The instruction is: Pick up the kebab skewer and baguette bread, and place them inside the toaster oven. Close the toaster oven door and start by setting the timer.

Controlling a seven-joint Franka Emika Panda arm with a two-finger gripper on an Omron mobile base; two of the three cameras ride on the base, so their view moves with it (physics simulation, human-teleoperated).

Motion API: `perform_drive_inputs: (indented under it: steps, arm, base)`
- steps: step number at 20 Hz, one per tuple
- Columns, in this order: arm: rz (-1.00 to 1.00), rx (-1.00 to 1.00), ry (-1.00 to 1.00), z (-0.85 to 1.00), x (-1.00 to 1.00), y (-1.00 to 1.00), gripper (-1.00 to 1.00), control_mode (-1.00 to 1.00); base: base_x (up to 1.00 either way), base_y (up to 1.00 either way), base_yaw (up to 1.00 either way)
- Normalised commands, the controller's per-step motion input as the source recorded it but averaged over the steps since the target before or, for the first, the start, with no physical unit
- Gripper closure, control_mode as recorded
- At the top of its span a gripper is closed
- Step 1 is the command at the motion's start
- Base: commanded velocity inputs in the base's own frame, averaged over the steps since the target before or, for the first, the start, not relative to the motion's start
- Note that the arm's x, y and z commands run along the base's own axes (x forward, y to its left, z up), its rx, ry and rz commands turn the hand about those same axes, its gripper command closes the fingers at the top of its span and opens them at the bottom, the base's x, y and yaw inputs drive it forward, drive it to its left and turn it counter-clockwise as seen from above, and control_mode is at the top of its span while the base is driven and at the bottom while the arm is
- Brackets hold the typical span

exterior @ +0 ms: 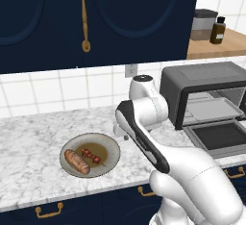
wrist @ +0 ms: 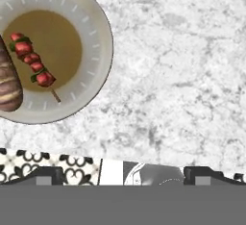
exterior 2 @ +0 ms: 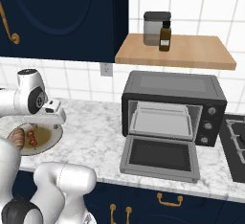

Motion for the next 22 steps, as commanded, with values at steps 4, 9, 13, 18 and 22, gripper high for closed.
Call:
perform_drive_inputs:
  steps: [4, 9, 13, 18, 22]
  arm:
    - [-0.07, 0.00, 0.00, -0.18, -0.01, 1.00, -1.00, -1.00]
    - [0.06, 0.00, 0.00, -0.36, 0.07, 0.86, -1.00, -1.00]
    - [0.15, 0.00, 0.03, -0.20, 0.21, 0.79, -1.00, -1.00]
    - [0.19, 0.00, 0.12, -0.13, 0.51, 0.77, -1.00, -1.00]
    - [0.15, 0.00, 0.08, -0.43, 0.15, 0.74, -1.00, -1.00]
  base:
    - [0.00, 0.00, 0.00]
    - [0.00, 0.00, 0.00]
    - [0.00, 0.00, 0.00]
    - [0.00, 0.00, 0.00]
    - [0.00, 0.00, 0.00]
